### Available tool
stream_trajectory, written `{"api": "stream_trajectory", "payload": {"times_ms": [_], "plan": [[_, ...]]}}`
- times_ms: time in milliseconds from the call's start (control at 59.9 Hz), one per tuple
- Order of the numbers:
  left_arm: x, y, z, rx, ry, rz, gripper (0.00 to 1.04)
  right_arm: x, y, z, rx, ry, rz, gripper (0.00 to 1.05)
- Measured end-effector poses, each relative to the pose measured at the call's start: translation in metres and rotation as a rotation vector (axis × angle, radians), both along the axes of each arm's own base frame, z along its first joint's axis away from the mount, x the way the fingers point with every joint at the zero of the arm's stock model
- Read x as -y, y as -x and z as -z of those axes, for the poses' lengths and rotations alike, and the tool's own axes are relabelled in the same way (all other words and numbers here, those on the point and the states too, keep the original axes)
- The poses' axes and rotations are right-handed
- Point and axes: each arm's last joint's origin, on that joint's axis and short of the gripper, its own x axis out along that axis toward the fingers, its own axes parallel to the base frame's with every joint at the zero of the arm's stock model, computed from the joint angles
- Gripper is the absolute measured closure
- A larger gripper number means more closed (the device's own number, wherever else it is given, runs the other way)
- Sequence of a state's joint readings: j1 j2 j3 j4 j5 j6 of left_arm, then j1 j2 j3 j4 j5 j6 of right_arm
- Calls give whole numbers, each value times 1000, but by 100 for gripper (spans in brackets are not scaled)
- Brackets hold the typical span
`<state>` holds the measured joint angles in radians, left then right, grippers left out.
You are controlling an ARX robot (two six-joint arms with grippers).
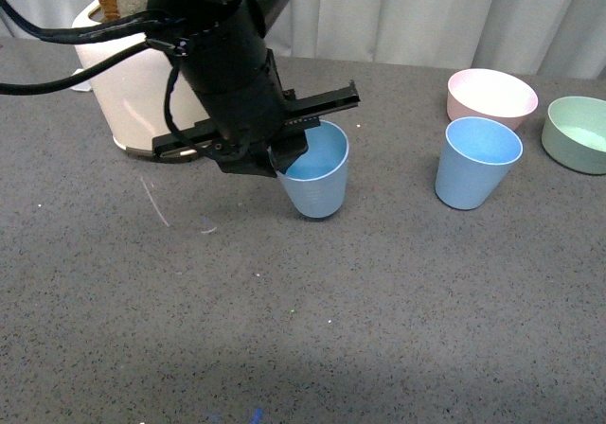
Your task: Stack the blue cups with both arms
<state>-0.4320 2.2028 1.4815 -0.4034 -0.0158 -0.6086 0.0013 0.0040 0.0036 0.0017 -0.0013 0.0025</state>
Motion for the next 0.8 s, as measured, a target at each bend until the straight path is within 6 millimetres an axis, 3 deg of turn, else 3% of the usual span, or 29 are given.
{"api": "stream_trajectory", "payload": {"times_ms": [150,401,618,802], "plan": [[14,-8,1,4,-9,14,101,0,0,0,0,0,0,10],[20,-10,4,-14,-25,28,101,0,0,0,0,0,0,10],[22,-9,0,-12,1,41,69,0,0,0,0,0,0,10],[21,-10,-25,63,23,34,40,0,0,0,0,0,0,10]]}}
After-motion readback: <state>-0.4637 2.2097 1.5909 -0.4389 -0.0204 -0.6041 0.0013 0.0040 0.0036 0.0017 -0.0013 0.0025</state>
